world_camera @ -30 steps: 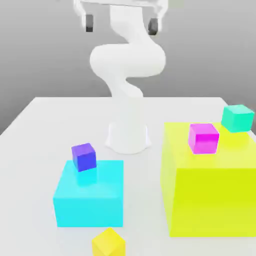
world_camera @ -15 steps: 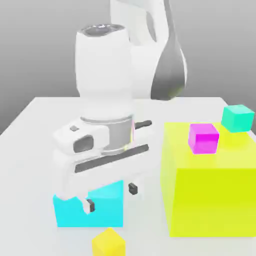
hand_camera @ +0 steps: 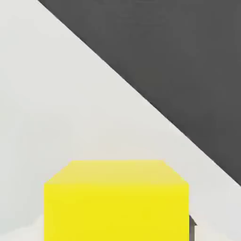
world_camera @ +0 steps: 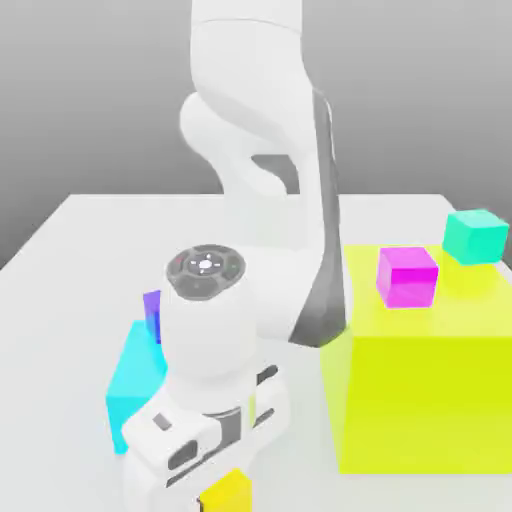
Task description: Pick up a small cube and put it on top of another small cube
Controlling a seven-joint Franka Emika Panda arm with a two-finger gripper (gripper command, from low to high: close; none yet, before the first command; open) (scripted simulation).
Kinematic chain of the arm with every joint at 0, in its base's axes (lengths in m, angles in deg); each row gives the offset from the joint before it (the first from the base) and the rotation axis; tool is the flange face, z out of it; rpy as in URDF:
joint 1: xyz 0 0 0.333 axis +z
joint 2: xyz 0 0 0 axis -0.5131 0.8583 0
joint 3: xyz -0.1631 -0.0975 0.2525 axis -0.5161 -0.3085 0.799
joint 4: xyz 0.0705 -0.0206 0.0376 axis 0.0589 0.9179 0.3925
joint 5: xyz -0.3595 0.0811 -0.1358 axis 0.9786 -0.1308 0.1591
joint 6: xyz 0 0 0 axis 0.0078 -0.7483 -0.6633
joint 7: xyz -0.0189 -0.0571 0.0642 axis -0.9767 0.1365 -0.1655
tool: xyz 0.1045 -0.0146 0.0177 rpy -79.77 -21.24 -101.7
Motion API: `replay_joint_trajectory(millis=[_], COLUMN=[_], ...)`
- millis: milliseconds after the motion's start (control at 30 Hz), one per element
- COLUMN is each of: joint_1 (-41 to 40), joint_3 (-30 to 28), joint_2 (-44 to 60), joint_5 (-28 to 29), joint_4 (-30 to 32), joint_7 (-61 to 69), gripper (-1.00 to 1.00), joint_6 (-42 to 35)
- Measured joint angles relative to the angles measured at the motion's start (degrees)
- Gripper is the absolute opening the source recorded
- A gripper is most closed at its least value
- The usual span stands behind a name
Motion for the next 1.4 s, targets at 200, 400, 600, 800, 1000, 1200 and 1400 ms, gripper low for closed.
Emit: replay_joint_trajectory(millis=[200, 400, 600, 800, 1000, 1200, 1400], joint_1=[0.55, 3.33, 10.66, 17.24, 24.20, 26.92, 26.98], joint_3=[-1.84, 2.77, 7.79, 14.25, 20.47, 24.35, 24.93], joint_2=[-9.26, -18.46, -29.42, -40.43, -52.00, -53.88, -52.68], joint_5=[0.67, -4.05, -4.66, -2.40, -1.52, -1.25, -1.48], joint_4=[0.32, -3.05, -3.52, -0.46, 2.69, 9.95, 12.35], joint_7=[-0.75, 3.08, 4.72, 5.03, 6.84, 7.64, 7.66], gripper=[-1.00, -1.00, -1.00, -1.00, -1.00, -1.00, 1.00], joint_6=[-9.72, -24.54, -36.65, -43.42, -50.14, -42.85, -39.21])
